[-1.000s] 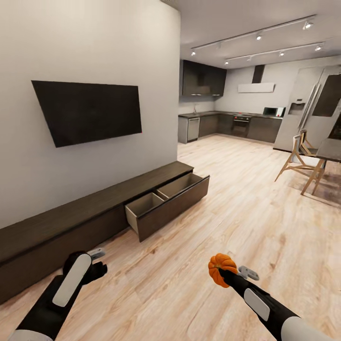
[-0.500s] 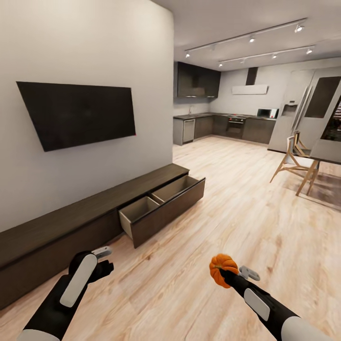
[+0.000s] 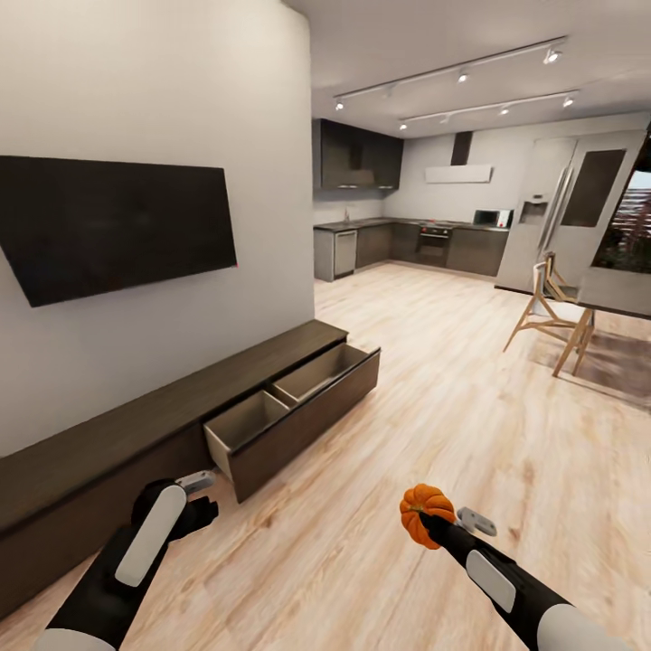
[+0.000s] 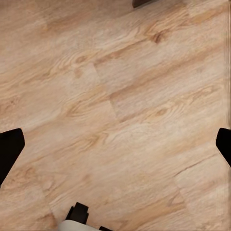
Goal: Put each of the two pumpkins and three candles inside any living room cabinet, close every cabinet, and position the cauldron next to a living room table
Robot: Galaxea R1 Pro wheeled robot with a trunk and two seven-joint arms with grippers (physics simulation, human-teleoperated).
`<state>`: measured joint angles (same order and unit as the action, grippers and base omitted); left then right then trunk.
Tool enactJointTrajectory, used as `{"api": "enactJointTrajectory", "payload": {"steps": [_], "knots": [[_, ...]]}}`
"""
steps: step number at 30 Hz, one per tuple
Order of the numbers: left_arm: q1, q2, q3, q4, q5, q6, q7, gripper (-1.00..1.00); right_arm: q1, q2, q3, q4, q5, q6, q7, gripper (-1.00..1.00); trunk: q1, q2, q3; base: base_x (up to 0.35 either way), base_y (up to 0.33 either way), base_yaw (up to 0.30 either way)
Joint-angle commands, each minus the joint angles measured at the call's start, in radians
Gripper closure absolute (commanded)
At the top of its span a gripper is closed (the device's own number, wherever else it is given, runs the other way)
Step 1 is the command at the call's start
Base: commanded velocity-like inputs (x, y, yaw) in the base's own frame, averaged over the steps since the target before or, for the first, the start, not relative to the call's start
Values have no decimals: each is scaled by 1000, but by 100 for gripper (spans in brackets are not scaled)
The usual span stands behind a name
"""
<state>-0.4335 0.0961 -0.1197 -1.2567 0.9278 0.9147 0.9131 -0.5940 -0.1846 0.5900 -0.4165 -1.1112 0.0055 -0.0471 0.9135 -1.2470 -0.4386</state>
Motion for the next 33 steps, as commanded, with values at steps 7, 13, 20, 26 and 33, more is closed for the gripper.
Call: {"api": "enactJointTrajectory", "payload": {"steps": [7, 13, 20, 26, 33], "knots": [[-1, 2, -2, -1, 8, 1, 10, -100, -1, -1, 7, -1, -6, 1, -7, 100, 1, -1, 6, 328, 166, -244], [-1, 2, -3, -3, 8, 1, 10, -100, -1, -1, 7, -1, -9, 1, -7, 100, 1, -1, 12, 330, 105, -245], [-1, 2, -3, -3, 8, 2, 10, -100, -1, -1, 7, -1, -12, 1, -6, 100, 1, -1, 19, 338, 7, -245], [-1, 1, -3, -3, 8, 3, 10, -100, -1, -1, 7, -1, -15, 1, -5, 100, 1, -1, 25, 339, 0, -245], [-1, 1, -3, -3, 8, 3, 10, -100, -1, -1, 7, -1, -16, 1, -5, 100, 1, -1, 32, 339, 0, -245]]}}
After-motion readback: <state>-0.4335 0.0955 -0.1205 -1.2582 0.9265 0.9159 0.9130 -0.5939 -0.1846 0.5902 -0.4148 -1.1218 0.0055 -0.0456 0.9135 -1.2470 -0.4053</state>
